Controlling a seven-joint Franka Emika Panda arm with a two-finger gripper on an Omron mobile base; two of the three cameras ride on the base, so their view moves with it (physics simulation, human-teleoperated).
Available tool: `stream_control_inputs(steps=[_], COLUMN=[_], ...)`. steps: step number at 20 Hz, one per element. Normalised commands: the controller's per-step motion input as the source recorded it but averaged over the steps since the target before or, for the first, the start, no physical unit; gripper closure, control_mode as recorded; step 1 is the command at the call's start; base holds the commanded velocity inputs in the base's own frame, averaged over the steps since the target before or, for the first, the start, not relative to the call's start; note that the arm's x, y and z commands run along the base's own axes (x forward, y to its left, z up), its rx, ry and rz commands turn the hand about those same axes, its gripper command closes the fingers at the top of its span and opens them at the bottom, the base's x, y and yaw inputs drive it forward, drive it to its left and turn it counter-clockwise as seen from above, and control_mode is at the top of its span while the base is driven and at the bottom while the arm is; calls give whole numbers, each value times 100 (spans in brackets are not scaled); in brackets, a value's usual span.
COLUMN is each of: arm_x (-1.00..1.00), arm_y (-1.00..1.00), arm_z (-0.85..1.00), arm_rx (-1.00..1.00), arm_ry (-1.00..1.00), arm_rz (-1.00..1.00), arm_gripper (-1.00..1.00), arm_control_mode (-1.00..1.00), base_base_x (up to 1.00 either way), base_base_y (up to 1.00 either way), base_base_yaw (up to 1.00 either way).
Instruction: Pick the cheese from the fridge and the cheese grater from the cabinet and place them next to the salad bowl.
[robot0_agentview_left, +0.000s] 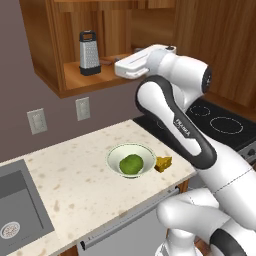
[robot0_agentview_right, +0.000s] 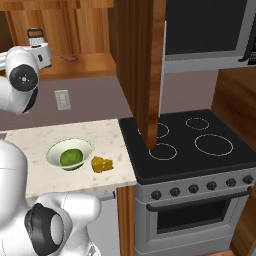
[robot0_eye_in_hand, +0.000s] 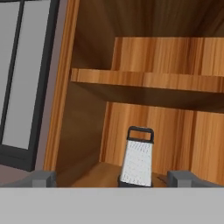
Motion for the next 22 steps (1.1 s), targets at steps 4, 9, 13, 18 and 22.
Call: stream_control_inputs(steps=[4, 9, 13, 18, 22], arm_x=[24, 28, 28, 19, 19], arm_y=[22, 12, 13, 2, 0], arm_z=[-5, -5, 0, 0, 0], arm_rx=[0, 0, 0, 1, 1], arm_ry=[0, 1, 2, 1, 0], arm_rz=[0, 0, 0, 0, 0], arm_gripper=[-100, -100, -100, -100, -100], arm_control_mode=[-100, -100, -100, -100, -100], base_base_x=[0, 0, 0, 0, 0], base_base_y=[0, 0, 0, 0, 0], base_base_yaw=[0, 0, 0, 0, 0])
